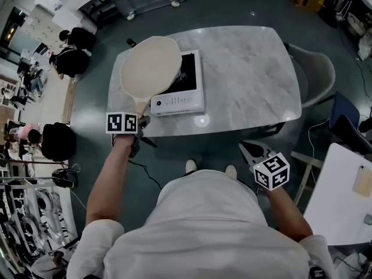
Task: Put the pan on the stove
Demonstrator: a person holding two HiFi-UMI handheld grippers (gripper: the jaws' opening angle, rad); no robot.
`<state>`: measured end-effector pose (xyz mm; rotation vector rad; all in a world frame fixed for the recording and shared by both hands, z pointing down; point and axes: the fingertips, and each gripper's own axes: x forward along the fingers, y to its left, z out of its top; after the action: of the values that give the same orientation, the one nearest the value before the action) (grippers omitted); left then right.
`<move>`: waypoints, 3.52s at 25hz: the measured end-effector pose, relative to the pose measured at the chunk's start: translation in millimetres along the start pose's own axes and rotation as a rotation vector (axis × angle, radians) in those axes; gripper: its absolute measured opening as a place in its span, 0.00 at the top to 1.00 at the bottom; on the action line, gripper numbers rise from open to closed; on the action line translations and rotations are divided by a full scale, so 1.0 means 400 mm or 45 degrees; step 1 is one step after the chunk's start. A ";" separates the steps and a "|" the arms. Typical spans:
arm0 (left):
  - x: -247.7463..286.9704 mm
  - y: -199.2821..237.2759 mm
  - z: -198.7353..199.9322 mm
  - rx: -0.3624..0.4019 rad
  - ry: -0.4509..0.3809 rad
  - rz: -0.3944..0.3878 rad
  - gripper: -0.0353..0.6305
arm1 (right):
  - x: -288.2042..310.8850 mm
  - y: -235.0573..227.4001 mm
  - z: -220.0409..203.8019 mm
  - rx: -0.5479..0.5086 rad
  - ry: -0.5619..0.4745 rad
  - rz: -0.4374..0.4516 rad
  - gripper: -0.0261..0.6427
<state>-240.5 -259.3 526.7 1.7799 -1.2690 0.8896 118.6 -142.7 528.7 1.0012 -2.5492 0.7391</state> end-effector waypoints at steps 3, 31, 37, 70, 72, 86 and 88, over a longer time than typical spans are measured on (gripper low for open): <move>0.032 -0.044 0.008 -0.008 0.016 -0.003 0.77 | -0.038 -0.036 -0.022 0.024 -0.016 -0.017 0.95; 0.186 -0.124 0.037 -0.050 0.056 0.076 0.77 | -0.163 -0.126 -0.080 0.082 -0.005 -0.049 0.95; 0.192 -0.131 0.034 -0.063 0.046 0.083 0.76 | -0.153 -0.123 -0.077 0.082 0.000 -0.031 0.95; 0.209 -0.118 0.008 -0.029 0.026 0.127 0.63 | -0.119 -0.110 -0.085 0.086 0.035 0.018 0.95; 0.220 -0.118 -0.003 -0.030 0.043 0.126 0.63 | -0.118 -0.111 -0.085 0.089 0.035 0.019 0.95; 0.196 -0.125 0.036 -0.126 -0.056 0.029 0.69 | -0.112 -0.104 -0.085 0.095 0.057 0.006 0.95; 0.183 -0.119 0.051 -0.130 -0.060 0.025 0.69 | -0.099 -0.091 -0.080 0.086 0.054 0.023 0.95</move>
<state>-173.3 -298.3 571.7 1.7202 -1.3401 0.7833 175.1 -125.9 550.1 0.9732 -2.5153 0.8473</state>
